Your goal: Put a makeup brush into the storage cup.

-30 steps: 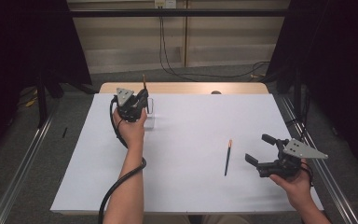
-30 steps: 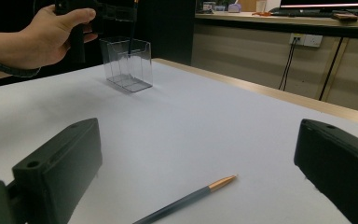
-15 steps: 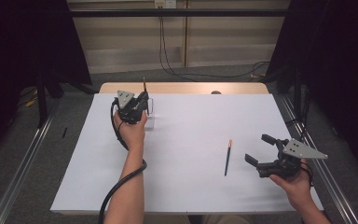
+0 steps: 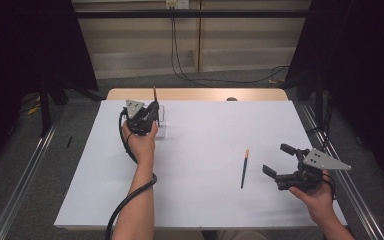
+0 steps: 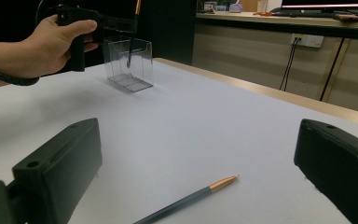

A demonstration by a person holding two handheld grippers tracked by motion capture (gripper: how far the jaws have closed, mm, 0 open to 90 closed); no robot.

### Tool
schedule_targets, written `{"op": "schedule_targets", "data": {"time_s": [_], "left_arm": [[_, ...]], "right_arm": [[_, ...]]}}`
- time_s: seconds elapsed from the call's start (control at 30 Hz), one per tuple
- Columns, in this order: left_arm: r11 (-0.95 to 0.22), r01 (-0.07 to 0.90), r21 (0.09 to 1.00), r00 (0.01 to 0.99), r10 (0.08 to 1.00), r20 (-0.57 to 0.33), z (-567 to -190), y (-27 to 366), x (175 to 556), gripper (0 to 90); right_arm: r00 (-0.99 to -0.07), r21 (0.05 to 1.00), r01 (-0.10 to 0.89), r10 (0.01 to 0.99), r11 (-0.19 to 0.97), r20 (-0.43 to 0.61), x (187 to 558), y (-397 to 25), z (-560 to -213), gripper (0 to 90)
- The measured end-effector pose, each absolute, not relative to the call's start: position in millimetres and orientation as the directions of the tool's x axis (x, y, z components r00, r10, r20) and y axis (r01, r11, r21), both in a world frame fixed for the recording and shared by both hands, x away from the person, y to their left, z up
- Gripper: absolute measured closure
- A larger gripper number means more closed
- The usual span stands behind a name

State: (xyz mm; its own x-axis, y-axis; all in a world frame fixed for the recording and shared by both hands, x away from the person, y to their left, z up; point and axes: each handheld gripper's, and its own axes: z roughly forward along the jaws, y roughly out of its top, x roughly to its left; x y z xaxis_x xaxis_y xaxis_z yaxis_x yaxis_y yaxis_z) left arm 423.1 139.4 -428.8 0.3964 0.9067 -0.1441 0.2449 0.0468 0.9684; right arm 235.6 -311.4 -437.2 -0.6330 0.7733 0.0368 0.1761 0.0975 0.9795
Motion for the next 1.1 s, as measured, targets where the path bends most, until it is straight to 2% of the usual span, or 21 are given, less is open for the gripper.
{"op": "schedule_targets", "data": {"time_s": [0.33, 0.53, 0.73, 0.87, 1.1], "left_arm": [[0.064, 0.276, 0.959, 0.392, 0.904, -0.173, -433.4, 138.4, 420.0, 82.8], [0.071, 0.265, 0.962, 0.412, 0.893, -0.180, -430.9, 139.5, 421.7, 55.2], [0.097, 0.245, 0.965, 0.438, 0.876, -0.199, -428.2, 140.0, 420.6, 33.9], [0.111, 0.242, 0.964, 0.450, 0.868, -0.212, -426.2, 141.6, 418.3, 26.4], [0.091, 0.233, 0.968, 0.480, 0.855, -0.196, -423.7, 144.7, 409.9, 21.6]], "right_arm": [[-0.639, 0.980, 0.174, 0.769, 0.100, 0.035, 235.8, -310.2, -437.3, 0.3], [-0.636, 0.979, 0.177, 0.770, 0.097, 0.039, 236.0, -310.5, -437.6, 0.3], [-0.637, 0.979, 0.178, 0.770, 0.098, 0.039, 235.9, -309.7, -437.5, 0.3], [-0.638, 0.979, 0.178, 0.769, 0.100, 0.037, 236.1, -309.2, -437.6, 0.3], [-0.638, 0.979, 0.178, 0.769, 0.098, 0.039, 235.8, -308.9, -437.4, 0.3]]}}
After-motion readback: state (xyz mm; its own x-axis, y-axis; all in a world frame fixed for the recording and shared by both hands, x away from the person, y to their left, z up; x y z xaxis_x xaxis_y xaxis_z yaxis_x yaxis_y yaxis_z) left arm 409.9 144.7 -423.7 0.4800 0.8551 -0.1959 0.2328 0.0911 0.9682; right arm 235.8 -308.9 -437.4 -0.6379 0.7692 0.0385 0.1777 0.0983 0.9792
